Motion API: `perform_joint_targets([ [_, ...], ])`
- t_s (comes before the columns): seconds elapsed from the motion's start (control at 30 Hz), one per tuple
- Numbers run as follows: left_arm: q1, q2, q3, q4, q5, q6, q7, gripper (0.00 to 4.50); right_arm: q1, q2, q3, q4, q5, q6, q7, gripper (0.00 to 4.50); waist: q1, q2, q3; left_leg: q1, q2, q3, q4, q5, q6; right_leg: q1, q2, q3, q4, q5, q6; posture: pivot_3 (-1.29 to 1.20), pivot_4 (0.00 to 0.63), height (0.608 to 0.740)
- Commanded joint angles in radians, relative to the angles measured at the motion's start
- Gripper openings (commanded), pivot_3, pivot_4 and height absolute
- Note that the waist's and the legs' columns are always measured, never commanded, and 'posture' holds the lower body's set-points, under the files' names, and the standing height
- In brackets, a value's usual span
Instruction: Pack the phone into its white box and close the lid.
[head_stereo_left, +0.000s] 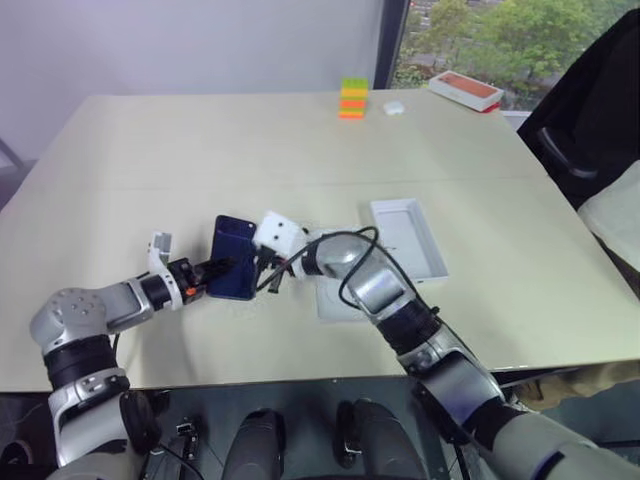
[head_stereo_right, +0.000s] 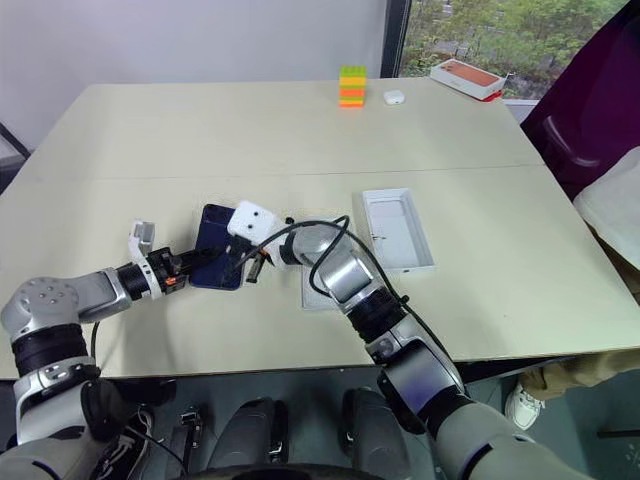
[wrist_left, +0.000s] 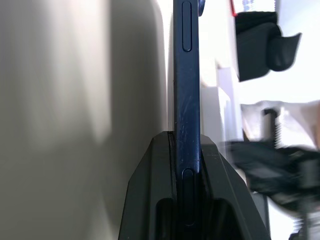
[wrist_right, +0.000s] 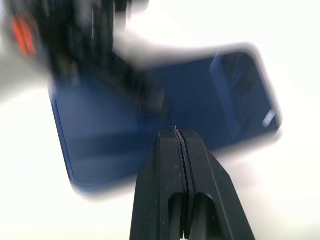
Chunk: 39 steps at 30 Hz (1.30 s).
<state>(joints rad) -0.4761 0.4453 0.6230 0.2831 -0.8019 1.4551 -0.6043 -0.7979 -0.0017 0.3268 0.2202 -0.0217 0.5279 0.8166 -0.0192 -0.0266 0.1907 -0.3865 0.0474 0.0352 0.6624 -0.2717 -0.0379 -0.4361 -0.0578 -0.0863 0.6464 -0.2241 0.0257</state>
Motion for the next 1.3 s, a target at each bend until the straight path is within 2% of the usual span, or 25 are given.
perform_joint_targets([
  [0.03,0.026,-0.014,0.034,-0.006,-0.064,0.065,-0.007,0.03,-0.018,0.004,-0.121,-0.141,0.167,0.088,0.038,0.00,0.002,0.000,0.000,0.000,0.000,0.000,0.000,0.000,0.000,0.000,0.000,0.000,0.000,0.000,0.000,0.00,0.150,0.740],
  [0.07,0.034,-0.010,0.036,-0.030,-0.082,0.078,-0.014,0.03,-0.017,-0.008,-0.164,-0.178,0.221,0.119,0.055,0.00,0.003,0.000,0.000,0.000,0.000,0.000,0.000,0.000,0.000,0.000,0.001,0.000,0.000,0.000,0.000,0.00,0.150,0.740],
  [0.17,0.021,-0.022,0.096,-0.048,-0.123,0.124,0.009,0.00,0.009,-0.084,-0.223,-0.255,0.321,0.183,0.111,0.82,0.007,0.000,0.001,-0.003,-0.001,-0.001,0.000,0.000,0.000,-0.002,0.000,-0.001,-0.001,0.000,0.000,0.00,0.150,0.740],
  [0.3,0.009,-0.060,0.152,-0.067,-0.167,0.157,0.069,0.00,0.070,-0.206,-0.229,-0.316,0.361,0.159,0.165,2.72,0.007,-0.001,0.001,-0.005,-0.002,-0.001,0.000,0.000,0.000,-0.003,-0.001,-0.001,-0.002,0.000,0.001,0.00,0.150,0.740],
  [0.4,0.020,-0.156,0.166,-0.196,-0.236,0.159,0.160,0.00,0.157,-0.347,-0.266,-0.352,0.388,0.082,0.258,4.28,0.011,-0.002,0.002,-0.006,-0.002,-0.001,0.000,0.000,0.000,-0.003,-0.001,-0.001,-0.002,-0.001,0.001,0.00,0.150,0.740],
  [0.43,0.019,-0.186,0.169,-0.232,-0.246,0.159,0.194,0.00,0.190,-0.394,-0.274,-0.363,0.387,0.019,0.297,4.45,0.011,-0.002,0.003,-0.007,-0.003,-0.002,0.000,0.000,0.000,-0.003,-0.002,-0.001,-0.002,-0.001,0.002,0.00,0.150,0.740],
  [0.63,-0.059,-0.325,0.220,-0.275,-0.354,0.159,0.417,0.00,0.326,-0.580,-0.340,-0.318,0.368,-0.266,0.420,4.45,0.004,-0.006,0.006,-0.006,-0.006,-0.001,0.000,0.000,0.000,-0.003,-0.001,-0.001,-0.002,-0.004,0.007,0.00,0.150,0.740],
  [0.83,-0.081,-0.452,0.177,-0.333,-0.447,0.158,0.599,0.00,0.387,-0.697,-0.420,-0.244,0.397,-0.372,0.482,4.45,0.009,-0.007,0.007,-0.006,-0.005,-0.001,0.000,0.000,0.000,-0.003,0.000,-0.001,-0.002,-0.004,0.007,0.00,0.150,0.740],
  [1.0,-0.080,-0.513,0.147,-0.318,-0.475,0.124,0.716,0.00,0.392,-0.714,-0.418,-0.202,0.391,-0.405,0.465,4.45,0.009,-0.009,0.009,-0.005,-0.006,-0.001,0.001,0.000,0.000,-0.003,0.001,0.000,-0.002,-0.004,0.007,0.00,0.150,0.740],
  [1.17,-0.056,-0.591,0.064,-0.344,-0.496,0.114,0.790,0.00,0.399,-0.705,-0.407,-0.217,0.392,-0.393,0.427,4.45,0.018,-0.009,0.010,-0.006,-0.006,-0.001,0.001,0.000,0.000,-0.003,0.000,-0.001,-0.003,-0.004,0.007,0.00,0.150,0.740],
  [1.3,-0.047,-0.610,0.028,-0.325,-0.531,0.086,0.839,0.00,0.401,-0.703,-0.397,-0.228,0.392,-0.391,0.409,4.45,0.027,-0.010,0.010,-0.006,-0.007,-0.001,0.001,0.000,0.000,-0.003,0.000,0.000,-0.003,-0.004,0.007,0.00,0.150,0.740],
])
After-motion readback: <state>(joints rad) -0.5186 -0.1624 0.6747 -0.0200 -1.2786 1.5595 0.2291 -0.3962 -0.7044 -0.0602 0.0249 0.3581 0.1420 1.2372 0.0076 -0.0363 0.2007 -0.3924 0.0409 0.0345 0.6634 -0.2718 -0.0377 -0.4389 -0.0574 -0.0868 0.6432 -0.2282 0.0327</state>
